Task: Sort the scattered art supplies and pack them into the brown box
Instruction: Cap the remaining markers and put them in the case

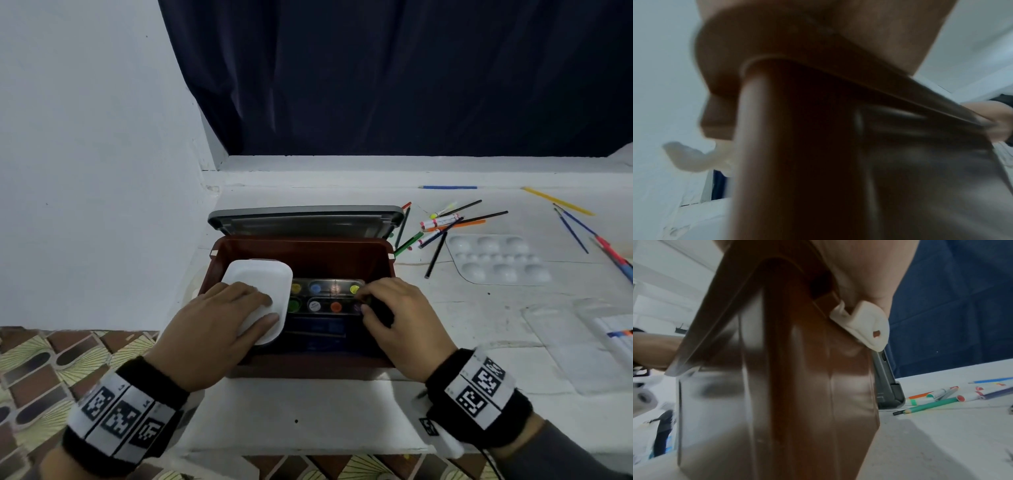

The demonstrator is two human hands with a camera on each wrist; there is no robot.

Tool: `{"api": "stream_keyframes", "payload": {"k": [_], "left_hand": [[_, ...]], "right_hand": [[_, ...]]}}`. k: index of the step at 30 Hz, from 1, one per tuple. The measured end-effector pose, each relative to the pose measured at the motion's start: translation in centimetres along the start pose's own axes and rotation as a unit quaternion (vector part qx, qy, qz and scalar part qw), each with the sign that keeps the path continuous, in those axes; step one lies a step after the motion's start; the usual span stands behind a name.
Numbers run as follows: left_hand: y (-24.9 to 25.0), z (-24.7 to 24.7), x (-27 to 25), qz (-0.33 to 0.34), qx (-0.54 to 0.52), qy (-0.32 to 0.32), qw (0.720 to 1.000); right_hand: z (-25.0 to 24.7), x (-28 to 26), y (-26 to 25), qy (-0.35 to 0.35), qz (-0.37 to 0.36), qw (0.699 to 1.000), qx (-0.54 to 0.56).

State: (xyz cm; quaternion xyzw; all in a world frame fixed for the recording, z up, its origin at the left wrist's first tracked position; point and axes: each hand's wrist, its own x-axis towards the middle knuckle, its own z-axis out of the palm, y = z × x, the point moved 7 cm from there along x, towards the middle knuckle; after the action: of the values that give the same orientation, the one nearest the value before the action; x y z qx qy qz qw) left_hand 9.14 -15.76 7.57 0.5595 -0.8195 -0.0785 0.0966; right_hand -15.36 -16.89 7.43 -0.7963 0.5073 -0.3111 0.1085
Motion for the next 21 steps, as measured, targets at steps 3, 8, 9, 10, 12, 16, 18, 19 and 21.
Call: {"api": "stream_keyframes", "payload": {"k": [3, 8, 9, 10, 12, 16, 18, 19, 21], "left_hand": [[1.8, -0.7, 0.1, -0.011, -0.087, 0.071, 0.994], [6.3, -3.4, 0.0, -0.025, -0.254, 0.232, 0.939], [7.2, -3.5, 0.1, -0.026, -0.283, 0.242, 0.928], [8.2, -3.6, 0.3, -0.025, -0.307, 0.247, 0.919], [10.3, -3.4, 0.9, -0.023, -0.335, 0.248, 0.909], [15.2, -2.0, 1.9, -0.013, -0.363, 0.229, 0.903], [18.8, -0.9, 2.4, -0.004, -0.401, 0.22, 0.889], [20.5, -0.3, 2.8, -0.006, -0.424, 0.22, 0.879], [23.7, 1.2, 3.6, -0.025, -0.477, 0.218, 0.851]], "right_hand": [[-0.9, -0.3, 0.1, 0.04, 0.023, 0.998, 0.045], [-3.5, -1.1, 0.7, 0.093, 0.049, 0.988, 0.113], [-4.2, -1.4, 1.0, 0.095, 0.053, 0.985, 0.132], [-4.8, -1.8, 1.5, 0.092, 0.059, 0.982, 0.153], [-6.5, -2.9, 2.8, 0.085, 0.066, 0.976, 0.192], [-10.6, -5.6, 6.1, 0.084, 0.081, 0.963, 0.241], [-13.1, -7.4, 8.8, 0.078, 0.097, 0.956, 0.264], [-14.3, -8.4, 10.3, 0.075, 0.107, 0.953, 0.275], [-16.6, -10.1, 13.4, 0.08, 0.125, 0.943, 0.299]]}}
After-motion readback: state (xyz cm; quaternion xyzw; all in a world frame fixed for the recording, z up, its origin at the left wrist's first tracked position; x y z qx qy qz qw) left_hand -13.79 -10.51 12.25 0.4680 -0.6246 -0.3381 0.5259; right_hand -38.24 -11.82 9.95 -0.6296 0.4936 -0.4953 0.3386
